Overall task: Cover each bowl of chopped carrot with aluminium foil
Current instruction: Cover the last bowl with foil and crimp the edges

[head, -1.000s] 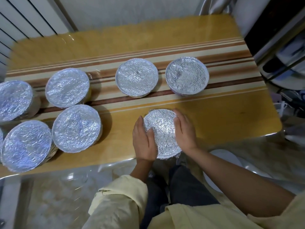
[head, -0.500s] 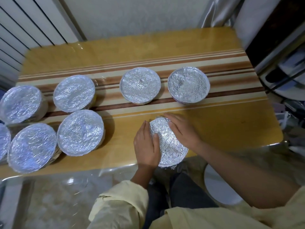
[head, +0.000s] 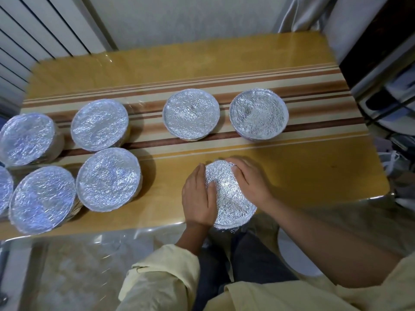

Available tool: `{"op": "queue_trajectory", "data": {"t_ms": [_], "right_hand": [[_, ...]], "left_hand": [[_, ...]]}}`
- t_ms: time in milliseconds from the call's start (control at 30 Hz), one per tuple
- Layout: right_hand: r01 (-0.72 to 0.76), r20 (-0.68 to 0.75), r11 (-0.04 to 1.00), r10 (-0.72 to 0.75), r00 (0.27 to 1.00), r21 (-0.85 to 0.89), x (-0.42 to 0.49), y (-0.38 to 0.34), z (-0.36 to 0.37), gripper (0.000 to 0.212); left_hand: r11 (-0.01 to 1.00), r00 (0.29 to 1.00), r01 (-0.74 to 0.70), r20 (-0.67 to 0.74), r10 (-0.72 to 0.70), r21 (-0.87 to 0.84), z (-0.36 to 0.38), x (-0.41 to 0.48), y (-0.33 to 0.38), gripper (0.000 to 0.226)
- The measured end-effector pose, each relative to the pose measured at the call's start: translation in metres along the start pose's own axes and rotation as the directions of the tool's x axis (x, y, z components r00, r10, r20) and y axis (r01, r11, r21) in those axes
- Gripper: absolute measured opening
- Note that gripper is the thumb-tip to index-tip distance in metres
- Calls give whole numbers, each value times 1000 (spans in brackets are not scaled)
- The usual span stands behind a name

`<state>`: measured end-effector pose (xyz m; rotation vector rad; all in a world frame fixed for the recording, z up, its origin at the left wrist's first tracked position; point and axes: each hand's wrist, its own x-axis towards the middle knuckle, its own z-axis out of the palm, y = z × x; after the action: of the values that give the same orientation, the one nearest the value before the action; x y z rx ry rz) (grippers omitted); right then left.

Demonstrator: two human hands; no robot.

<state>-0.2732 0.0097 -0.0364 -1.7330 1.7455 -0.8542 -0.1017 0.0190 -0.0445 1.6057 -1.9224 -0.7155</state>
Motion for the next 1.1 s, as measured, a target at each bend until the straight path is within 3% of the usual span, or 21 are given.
{"op": "queue_trajectory", "data": {"t_ms": [100,200,300,367,500,567,667,767,933,1000,1100], "right_hand": [[-94,-56,992,99,994,83,-4,0,2,29],[-285,-90,924,316,944,256,-9,-1,2,29],[-313,-98,895,360,928,319,-16,-1,1,30],[-330,-157,882,398,904,337,-22,-2,3,31],[-469,-312,793,592,743,389,-31,-7,9,30],[-484,-343,781,614,711,394,-34,-6,12,30],[-464,-387,834,551,740,299,-36,-7,11,28],[-340,-424,939,330,843,54,-30,-8,0,35],[-166,-154,982,151,977,-88,-9,-3,-5,44],[-120,-75,989,114,991,-82,-5,-2,-1,46],[-128,-86,989,122,989,-73,-5,2,2,46]], "left_hand": [[999,998,-31,54,32,-15,-5,11,-2,59],[992,978,-125,167,124,-2,-11,31,-6,60],[985,961,-164,231,149,45,-17,45,-3,62],[990,970,-126,216,109,68,-19,46,3,66],[994,991,-48,133,35,96,-15,33,13,68],[991,997,-4,71,-6,132,-12,24,16,67],[983,999,47,-10,-46,177,-9,11,21,64],[979,997,67,-44,-59,192,-2,3,27,63],[989,995,100,-28,-97,111,11,1,27,67],[994,995,96,-45,-94,55,13,3,21,67],[990,991,121,-41,-124,-67,13,4,16,67]]}}
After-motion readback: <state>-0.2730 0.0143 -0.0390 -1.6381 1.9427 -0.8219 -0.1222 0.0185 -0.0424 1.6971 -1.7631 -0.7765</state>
